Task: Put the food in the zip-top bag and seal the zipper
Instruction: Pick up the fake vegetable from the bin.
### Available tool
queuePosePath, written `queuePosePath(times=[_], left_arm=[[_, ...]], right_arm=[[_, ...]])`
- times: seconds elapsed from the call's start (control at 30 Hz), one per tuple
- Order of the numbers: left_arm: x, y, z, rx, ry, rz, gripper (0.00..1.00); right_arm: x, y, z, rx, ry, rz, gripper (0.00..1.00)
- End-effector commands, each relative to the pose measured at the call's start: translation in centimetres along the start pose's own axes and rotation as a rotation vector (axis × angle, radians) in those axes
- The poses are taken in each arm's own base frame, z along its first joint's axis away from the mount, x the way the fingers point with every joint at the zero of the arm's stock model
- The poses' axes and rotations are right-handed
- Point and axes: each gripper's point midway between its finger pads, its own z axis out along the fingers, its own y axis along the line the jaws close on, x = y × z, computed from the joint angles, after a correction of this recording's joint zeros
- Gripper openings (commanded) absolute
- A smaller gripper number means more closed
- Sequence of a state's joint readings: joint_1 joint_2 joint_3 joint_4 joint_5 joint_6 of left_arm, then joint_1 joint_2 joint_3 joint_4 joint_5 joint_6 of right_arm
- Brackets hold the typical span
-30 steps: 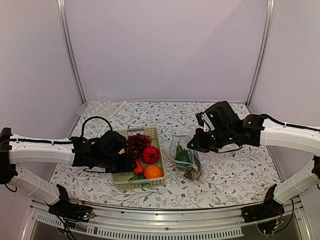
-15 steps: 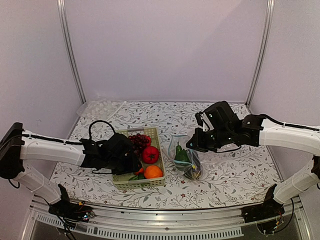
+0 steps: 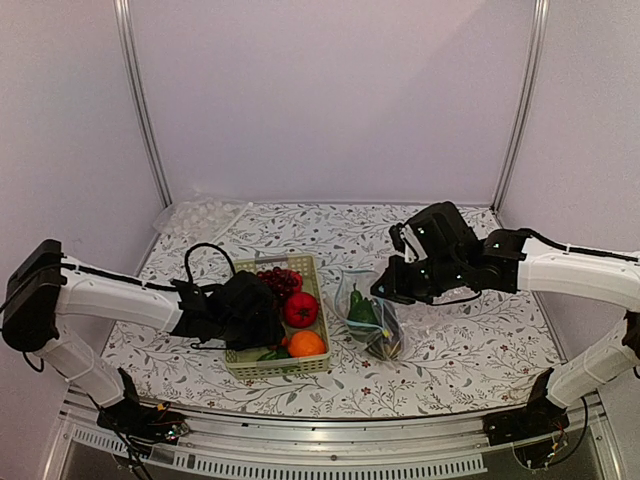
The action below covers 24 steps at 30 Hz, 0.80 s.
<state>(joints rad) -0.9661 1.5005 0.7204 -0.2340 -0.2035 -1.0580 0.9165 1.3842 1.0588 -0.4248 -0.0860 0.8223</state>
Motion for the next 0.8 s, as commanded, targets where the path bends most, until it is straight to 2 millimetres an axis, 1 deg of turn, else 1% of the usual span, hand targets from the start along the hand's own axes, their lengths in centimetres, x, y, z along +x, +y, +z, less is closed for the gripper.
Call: queuePosePath(times=[0.0, 0.07, 0.3, 0.37, 0.47, 0.53, 0.63, 0.7, 0.77], left_arm=[[-1.1, 0.3, 0.8, -0.016, -0.044, 0.003, 0.64], [-1.1, 0.8, 1.2, -0.033, -0.039, -0.001, 0.64], [-1.5, 1.5, 1.9, -0.064, -0.051, 0.004, 0.6], [-1.7, 1.7, 2.0, -0.072, -0.054, 0.003, 0.57], [-1.7, 1.8, 1.9, -0.073, -0.048, 0.003, 0.5], [-1.9, 1.7, 1.4, -0.063, -0.048, 0.004, 0.45], [-2.0, 1.1, -0.1, -0.027, -0.038, 0.014, 0.39], [-2.1, 0.8, -1.5, -0.001, -0.035, 0.023, 0.37], [-2.3, 0.6, -3.5, 0.032, -0.03, 0.033, 0.35]], right_arm=[[-0.1, 0.7, 0.3, -0.02, -0.001, -0.011, 0.0], [-0.2, 0.7, 0.3, -0.021, -0.002, -0.011, 0.0], [-0.1, 0.7, 0.5, -0.021, 0.002, -0.011, 0.0], [-0.1, 0.7, 0.5, -0.021, 0.002, -0.009, 0.0], [-0.1, 0.7, 0.5, -0.021, 0.0, -0.007, 0.0], [0.0, 0.6, 0.5, -0.02, -0.001, -0.007, 0.0], [0.0, 0.6, 0.4, -0.019, -0.002, -0.006, 0.0], [0.0, 0.5, 0.4, -0.018, -0.003, -0.005, 0.0], [0.0, 0.5, 0.3, -0.019, -0.004, -0.006, 0.0]])
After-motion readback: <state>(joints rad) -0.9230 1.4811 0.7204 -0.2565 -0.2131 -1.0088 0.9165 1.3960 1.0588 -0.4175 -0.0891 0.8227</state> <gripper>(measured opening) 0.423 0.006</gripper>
